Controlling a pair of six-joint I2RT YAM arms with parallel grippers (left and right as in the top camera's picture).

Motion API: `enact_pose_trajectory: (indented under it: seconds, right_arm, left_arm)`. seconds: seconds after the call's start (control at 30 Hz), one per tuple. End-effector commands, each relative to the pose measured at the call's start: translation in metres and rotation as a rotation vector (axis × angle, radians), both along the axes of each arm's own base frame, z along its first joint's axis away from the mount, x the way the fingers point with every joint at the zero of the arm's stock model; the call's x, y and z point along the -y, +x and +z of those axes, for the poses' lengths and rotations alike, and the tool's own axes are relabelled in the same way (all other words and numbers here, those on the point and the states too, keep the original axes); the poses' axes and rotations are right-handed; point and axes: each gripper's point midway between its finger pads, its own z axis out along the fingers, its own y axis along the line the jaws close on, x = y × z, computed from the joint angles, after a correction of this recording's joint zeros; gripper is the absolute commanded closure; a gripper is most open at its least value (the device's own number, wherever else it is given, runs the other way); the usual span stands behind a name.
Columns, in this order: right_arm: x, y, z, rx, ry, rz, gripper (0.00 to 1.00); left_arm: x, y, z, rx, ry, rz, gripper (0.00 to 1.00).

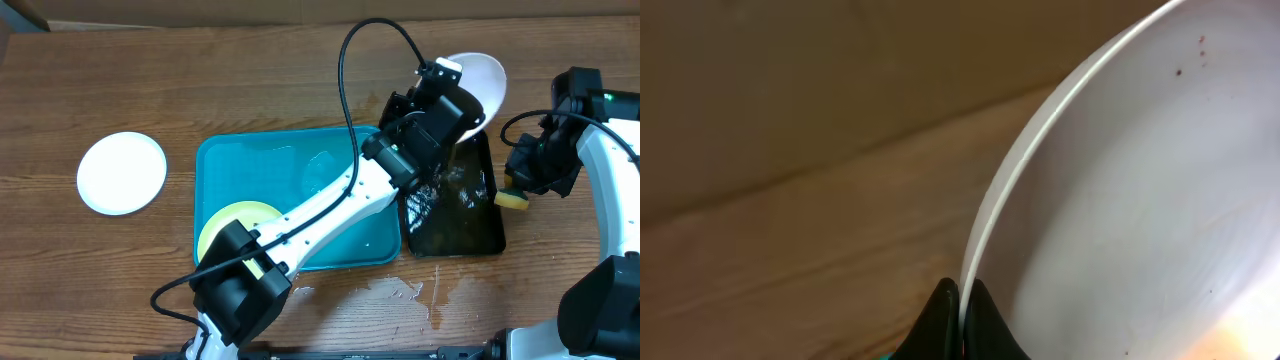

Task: Clean dirty plates on tray and stack at the side
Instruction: 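Lift the white plate with left gripper and tip it over black tray, then carry the white plate left and stack it on the cleaned plate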

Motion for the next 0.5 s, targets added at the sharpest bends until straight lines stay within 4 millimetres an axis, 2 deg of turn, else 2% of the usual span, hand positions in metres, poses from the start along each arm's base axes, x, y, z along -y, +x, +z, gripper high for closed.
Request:
enact_pose_trajectory:
  seconds: [0.0, 0.17, 0.23, 0.3, 0.37, 0.47]
  right_arm:
    - [-0.001, 0.0, -0.001, 0.003, 0.011, -0.004, 0.93]
    - [-0.003, 0.001, -0.001, 0.008, 0.021, -0.004, 0.94]
    - [-0.003, 0.001, -0.001, 0.008, 0.021, -0.004, 0.94]
    - [-0.003, 0.001, -0.001, 0.008, 0.021, -0.004, 0.94]
    - [-0.003, 0.002, -0.001, 0.011, 0.02, -0.004, 0.94]
    - [-0.003, 0.002, -0.001, 0.009, 0.021, -0.004, 0.94]
  left_arm:
    - [-0.015, 0.003, 0.023, 0.106, 0.067, 0.118, 0.96]
    - [-0.015, -0.001, 0.028, 0.131, 0.079, 0.145, 0.96]
    - [-0.017, -0.008, 0.041, 0.181, 0.081, 0.192, 0.96]
    - [-0.011, -0.015, 0.045, 0.191, 0.048, 0.192, 0.96]
    - [0.004, -0.021, 0.042, 0.174, 0.037, 0.133, 0.96]
    - [0.004, -0.025, 0.043, 0.181, 0.064, 0.138, 0.96]
